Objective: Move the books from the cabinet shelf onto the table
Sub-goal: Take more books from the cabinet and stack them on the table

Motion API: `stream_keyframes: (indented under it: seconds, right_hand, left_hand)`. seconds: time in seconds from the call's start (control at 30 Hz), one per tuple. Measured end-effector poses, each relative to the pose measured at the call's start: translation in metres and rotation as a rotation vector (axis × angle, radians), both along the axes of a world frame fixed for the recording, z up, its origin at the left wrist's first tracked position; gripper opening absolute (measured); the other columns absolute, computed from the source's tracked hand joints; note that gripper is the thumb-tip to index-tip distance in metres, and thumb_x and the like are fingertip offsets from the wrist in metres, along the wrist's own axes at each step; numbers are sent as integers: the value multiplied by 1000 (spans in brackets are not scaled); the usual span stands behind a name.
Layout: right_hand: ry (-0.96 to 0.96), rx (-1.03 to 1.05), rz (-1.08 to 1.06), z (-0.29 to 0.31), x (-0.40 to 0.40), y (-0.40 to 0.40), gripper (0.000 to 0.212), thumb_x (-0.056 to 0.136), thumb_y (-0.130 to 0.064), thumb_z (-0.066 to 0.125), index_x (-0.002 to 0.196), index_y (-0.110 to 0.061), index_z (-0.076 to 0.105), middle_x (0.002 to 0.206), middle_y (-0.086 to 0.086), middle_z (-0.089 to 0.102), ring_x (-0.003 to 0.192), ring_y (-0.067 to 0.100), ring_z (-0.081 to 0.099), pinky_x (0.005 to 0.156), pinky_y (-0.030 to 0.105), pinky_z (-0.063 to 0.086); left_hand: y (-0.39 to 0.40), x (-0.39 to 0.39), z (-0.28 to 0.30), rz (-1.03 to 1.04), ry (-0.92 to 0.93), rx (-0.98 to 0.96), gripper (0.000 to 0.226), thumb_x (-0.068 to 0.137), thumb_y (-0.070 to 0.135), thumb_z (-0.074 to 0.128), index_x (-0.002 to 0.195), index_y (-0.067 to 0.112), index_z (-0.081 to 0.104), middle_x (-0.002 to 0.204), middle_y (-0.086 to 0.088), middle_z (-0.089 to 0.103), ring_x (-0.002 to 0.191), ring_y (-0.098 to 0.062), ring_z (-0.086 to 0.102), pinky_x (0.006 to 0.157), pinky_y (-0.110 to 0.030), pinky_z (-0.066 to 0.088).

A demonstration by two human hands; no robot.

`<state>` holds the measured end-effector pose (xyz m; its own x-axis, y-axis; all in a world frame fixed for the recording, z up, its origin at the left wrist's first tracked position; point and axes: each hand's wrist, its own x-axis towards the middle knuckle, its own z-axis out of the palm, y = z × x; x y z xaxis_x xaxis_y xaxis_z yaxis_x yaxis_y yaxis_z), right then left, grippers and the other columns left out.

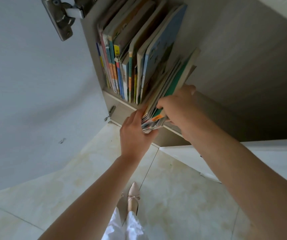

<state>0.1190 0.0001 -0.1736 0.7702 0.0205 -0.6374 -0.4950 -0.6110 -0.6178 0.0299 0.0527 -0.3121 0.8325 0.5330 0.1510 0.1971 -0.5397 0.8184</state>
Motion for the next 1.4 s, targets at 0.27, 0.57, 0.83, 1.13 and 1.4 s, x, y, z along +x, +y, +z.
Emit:
stream_keyframes:
  seconds: [0.27, 0.57, 0.83, 1.13, 1.4]
  right_hand:
    - [-14, 93, 33, -1, -1, -16, 50, 84, -15, 67, 114, -19, 28, 107, 7, 56, 79, 15, 64, 36, 14, 46]
    - [169, 305, -45, -27, 22, -58, 55, 94, -61, 25, 107, -17, 56, 101, 13, 74, 92, 25, 72, 93, 47, 51]
    - [-44, 71, 293, -63, 36, -90, 53, 87, -10, 67, 132, -25, 43, 117, 5, 63, 98, 19, 68, 74, 36, 61]
    - [-301, 105, 549, -81, 43, -96, 80, 62, -54, 73, 133, -47, 38, 119, 12, 43, 92, 10, 57, 89, 28, 47]
    - [-306, 299, 548, -92, 41, -107, 72, 55, -53, 86, 107, -11, 57, 103, 24, 61, 100, 49, 58, 89, 65, 46]
  left_hand:
    - [-11, 14, -4, 3, -33, -108, 66, 74, 30, 79, 132, 14, 52, 122, -4, 65, 104, -18, 64, 85, -14, 47]
    - [9, -3, -15, -37, -138, -233, 60, 78, 6, 76, 132, 17, 52, 120, 3, 64, 108, 19, 51, 88, -2, 41]
    - [31, -39, -52, -183, -216, -410, 56, 85, 31, 71, 133, 6, 55, 122, -13, 66, 113, -27, 64, 88, -55, 55]
    - [47, -44, -45, -260, -251, -464, 48, 86, 42, 69, 132, 39, 54, 121, -10, 64, 112, -38, 61, 80, -64, 54]
    - [50, -45, -41, -256, -156, -422, 48, 86, 43, 67, 131, 31, 54, 120, -17, 64, 111, -36, 62, 79, -61, 55]
